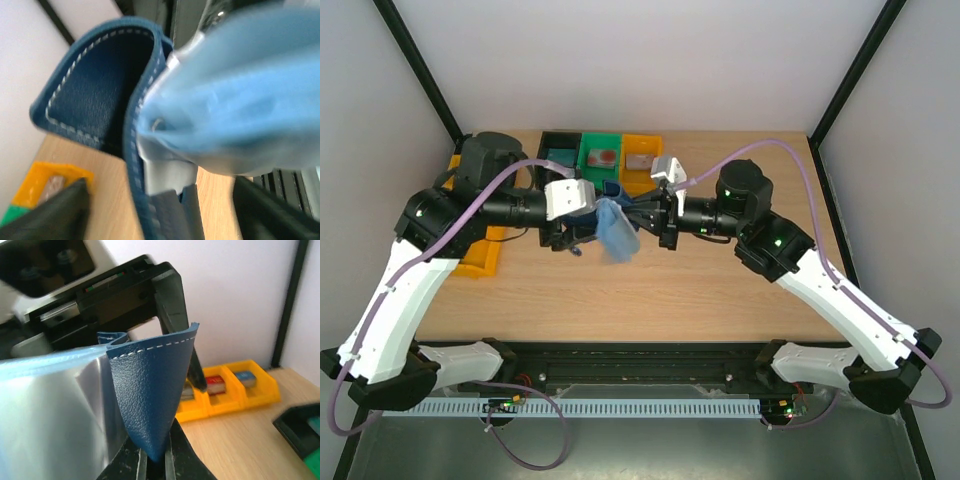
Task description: Take the credit cards out of the card holder
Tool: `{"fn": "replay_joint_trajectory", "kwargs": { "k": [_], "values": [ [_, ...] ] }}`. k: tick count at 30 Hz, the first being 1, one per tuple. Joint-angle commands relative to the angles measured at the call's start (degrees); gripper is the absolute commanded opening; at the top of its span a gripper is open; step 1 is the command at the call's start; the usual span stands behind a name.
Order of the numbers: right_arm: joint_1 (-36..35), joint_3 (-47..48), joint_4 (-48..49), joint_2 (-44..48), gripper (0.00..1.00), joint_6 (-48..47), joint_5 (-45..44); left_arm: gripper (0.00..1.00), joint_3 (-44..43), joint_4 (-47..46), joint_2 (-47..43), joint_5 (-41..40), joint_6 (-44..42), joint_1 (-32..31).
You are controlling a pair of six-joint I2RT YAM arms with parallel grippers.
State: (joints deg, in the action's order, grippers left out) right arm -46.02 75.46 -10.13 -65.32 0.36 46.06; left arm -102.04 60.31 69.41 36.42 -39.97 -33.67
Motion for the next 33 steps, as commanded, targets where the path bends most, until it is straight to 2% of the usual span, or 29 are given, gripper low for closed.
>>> {"fn": "replay_joint_trajectory", "kwargs": {
  "k": [1, 3, 6, 9, 15, 18, 21, 22, 23, 24, 25, 27, 30, 33],
  "values": [
    [2.9, -0.7, -2.8, -2.0, 0.02, 5.9, -12.0, 0.99, 6.8, -7.6, -1.3, -6.6, 10.5, 2.4],
    [6.6, -2.3, -3.8, -3.2, 0.02, 11.1, -14.9, 0.99, 10.5, -8.9, -2.5, -10.6, 11.4, 3.7],
    [12.7, -6.7, -4.1, -5.0, 0.02, 19.7, -14.6, 0.99, 16.4, -10.4, -3.4, -18.6, 11.8, 6.1],
    [14.0, -11.0, -4.5, -8.0, 0.02, 25.8, -16.5, 0.99, 22.5, -11.8, -0.9, -24.4, 13.4, 11.4],
    [14.0, -19.1, 3.1, -14.0, 0.02, 37.3, -14.3, 0.99, 33.3, -18.6, 4.8, -20.1, 22.6, 18.7],
    [14.0, -21.1, 7.7, -17.8, 0.02, 41.7, -11.1, 0.99, 39.4, -25.1, 3.7, -17.7, 25.1, 19.3],
    [14.0, -21.5, 8.9, -20.3, 0.02, 43.3, -12.2, 0.99, 42.6, -28.3, 2.6, -16.4, 25.4, 19.6],
    [14.1, -21.5, 8.2, -21.0, 0.18, 43.0, -13.8, 0.99, 43.0, -28.5, 2.5, -16.4, 25.2, 19.7],
    [14.4, -21.3, 6.7, -21.6, 0.45, 42.2, -15.8, 0.99, 43.1, -28.6, 2.5, -16.7, 25.1, 19.8],
    [15.5, -20.6, 4.1, -21.9, 0.78, 40.6, -18.7, 0.99, 43.2, -28.6, 2.6, -16.8, 25.0, 20.0],
    [16.7, -19.7, 1.0, -22.1, 0.99, 38.6, -22.4, 0.99, 43.2, -28.5, 2.6, -16.8, 24.9, 20.2],
    [21.0, -18.6, -2.8, -20.9, 0.99, 36.4, -30.6, 0.99, 43.1, -28.7, 2.6, -16.6, 24.8, 21.0],
    [29.3, -19.3, -2.3, -16.4, 0.99, 36.3, -31.1, 0.99, 43.6, -29.2, 2.2, -15.5, 24.9, 22.3],
    [32.7, -17.0, -3.9, -12.4, 0.99, 31.5, -34.6, 0.99, 44.5, -30.2, 1.7, -14.9, 24.9, 23.5]
  ]
}}
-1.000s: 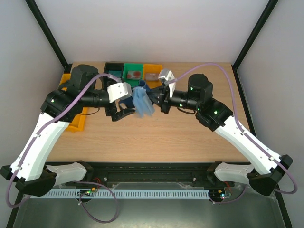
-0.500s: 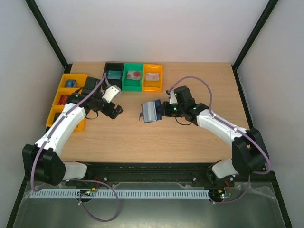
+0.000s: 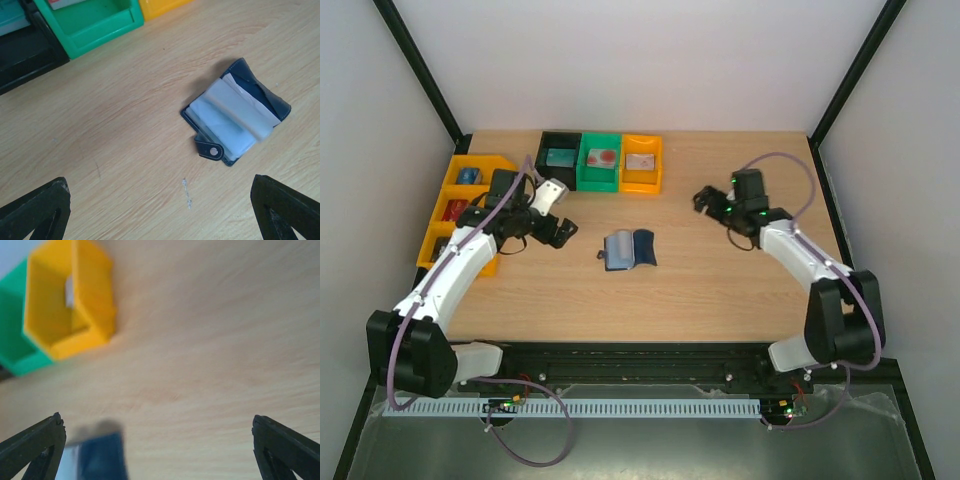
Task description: Take the credit cards out of the card holder
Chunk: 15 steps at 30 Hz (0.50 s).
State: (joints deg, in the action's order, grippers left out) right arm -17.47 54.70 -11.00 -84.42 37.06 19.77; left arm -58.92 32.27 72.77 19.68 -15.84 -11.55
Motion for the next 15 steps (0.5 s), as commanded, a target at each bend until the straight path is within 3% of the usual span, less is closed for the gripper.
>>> {"fn": "replay_joint_trajectory", "kwargs": {
  "k": [1, 4, 9, 15],
  "values": [
    [4.4, 4.7, -3.9, 7.7, 0.99, -6.8, -10.2, 0.99, 1.8, -2.6, -1.8, 2.1, 0.8, 1.8],
    [5.6, 4.9, -2.7, 11.2, 0.99, -9.9, -12.9, 0.99, 3.1, -4.3, -1.9, 3.5, 1.8, 3.7],
    [10.2, -1.6, 8.9, 17.9, 0.99, -8.7, -19.5, 0.99, 6.4, -13.9, -2.1, 2.1, 5.5, 9.3],
    [11.4, -14.9, 30.1, 24.9, 0.99, -15.7, -34.5, 0.99, 16.0, -38.7, -1.0, -6.9, 12.4, 13.9]
  ]
}}
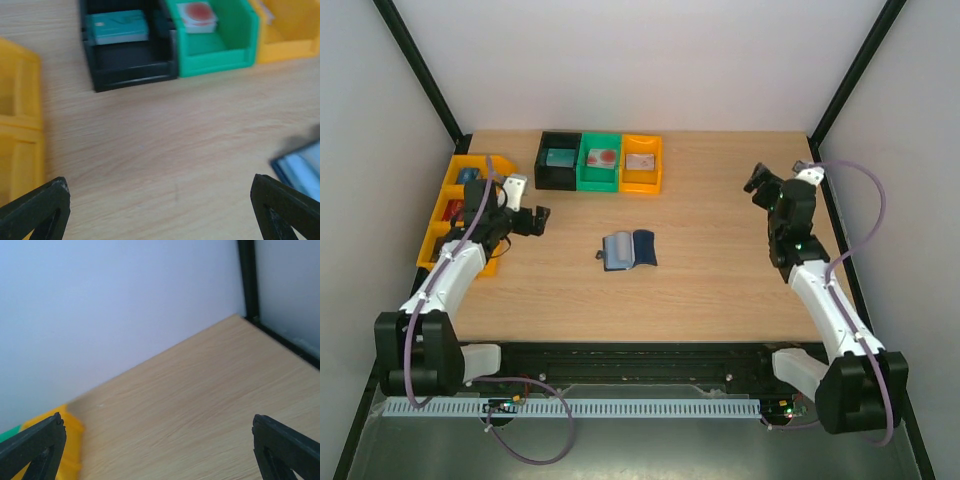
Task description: Take the credit cards out of the card holder
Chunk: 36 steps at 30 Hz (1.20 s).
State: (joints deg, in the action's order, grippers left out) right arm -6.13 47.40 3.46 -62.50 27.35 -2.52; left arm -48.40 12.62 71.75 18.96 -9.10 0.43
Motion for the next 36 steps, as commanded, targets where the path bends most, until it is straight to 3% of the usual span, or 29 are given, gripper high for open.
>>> {"fn": "replay_joint_trajectory", "kwargs": {
  "k": [1, 5, 9, 17, 21, 25, 26, 27, 32, 36],
  "values": [
    [0.1, -10.6, 19.1, 3.9, 0.99, -7.8, -13.9, 0.99, 7.9, -25.4, 0.2, -7.8, 6.7, 2.2],
    [1.0, -22.7, 30.8, 7.3, 0.99, -12.6, -18.6, 0.99, 18.8, -44.0, 0.3, -12.2, 9.4, 3.0],
    [2.4, -31.5, 42.5, 6.6, 0.99, -12.7, -19.0, 0.99, 26.5, -56.7, 1.3, -12.7, 11.0, 3.7],
    [3.4, -39.4, 63.6, -10.3, 0.98, -14.6, -18.5, 0.99, 34.8, -73.3, 4.8, -11.5, 12.4, 5.8],
    [5.4, -42.1, 76.0, -17.4, 0.99, -14.5, -12.2, 0.99, 36.0, -80.4, 7.3, -9.7, 15.0, 6.9],
    [5.6, -41.8, 86.6, -26.4, 0.98, -16.3, -7.4, 0.99, 42.6, -104.9, 17.6, -6.4, 13.8, 6.1],
    [5.7, -39.9, 81.5, -24.7, 0.98, -16.6, -6.1, 0.99, 43.0, -106.5, 18.0, -5.4, 13.8, 6.2],
    [5.7, -37.4, 72.7, -23.5, 0.99, -17.1, -4.9, 0.99, 42.4, -102.3, 16.4, -5.5, 13.7, 6.3],
    [5.8, -34.9, 70.2, -25.0, 0.99, -18.7, -1.5, 1.00, 37.6, -92.2, 15.9, -7.7, 13.1, 5.4],
    [5.8, -34.6, 69.3, -25.0, 0.99, -18.6, -1.3, 0.99, 36.6, -90.9, 16.1, -8.5, 12.5, 4.8]
  ]
}}
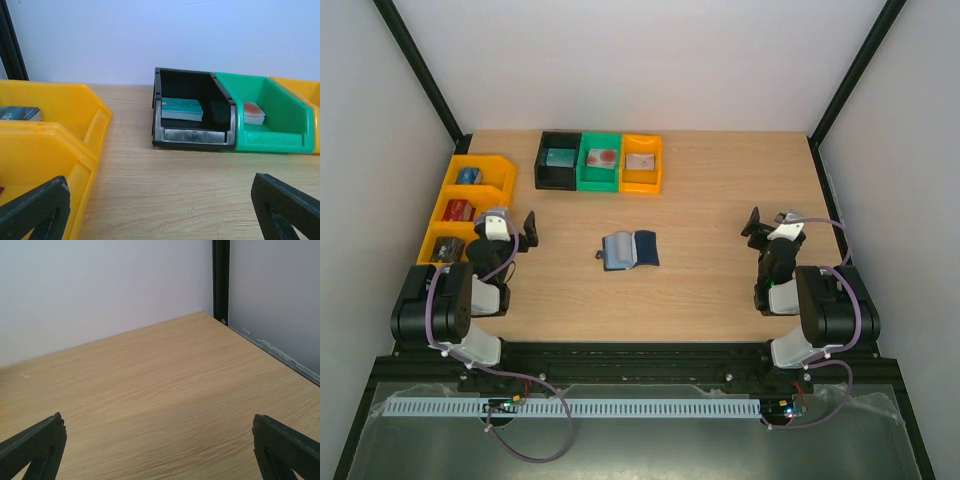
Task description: Take the credit cards out of the card holder
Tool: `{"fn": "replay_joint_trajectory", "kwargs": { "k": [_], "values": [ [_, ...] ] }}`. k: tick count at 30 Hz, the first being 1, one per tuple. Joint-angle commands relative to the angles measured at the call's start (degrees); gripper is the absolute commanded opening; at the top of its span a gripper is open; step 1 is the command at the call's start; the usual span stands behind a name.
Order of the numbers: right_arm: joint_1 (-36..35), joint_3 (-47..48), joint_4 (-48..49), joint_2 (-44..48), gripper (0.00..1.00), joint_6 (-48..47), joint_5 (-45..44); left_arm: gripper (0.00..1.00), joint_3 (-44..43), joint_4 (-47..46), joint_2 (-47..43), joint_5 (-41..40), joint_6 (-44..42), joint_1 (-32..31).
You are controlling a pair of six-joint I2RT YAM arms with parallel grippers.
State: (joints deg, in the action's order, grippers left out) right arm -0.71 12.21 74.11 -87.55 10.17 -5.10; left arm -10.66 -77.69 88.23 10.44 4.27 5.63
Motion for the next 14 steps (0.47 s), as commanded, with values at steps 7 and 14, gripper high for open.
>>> {"fn": "replay_joint_trajectory", "kwargs": {
  "k": [7, 14],
  "values": [
    [0.3, 0.5, -0.6, -0.2, 0.99, -1.6, 1.2, 1.00, -1.5, -0.3, -0.1, -0.5, -1.2, -0.9],
    [0.3, 0.5, -0.7, -0.2, 0.99, -1.6, 1.2, 1.00, -1.6, -0.2, -0.2, -0.7, -1.3, -1.1]
  ]
}}
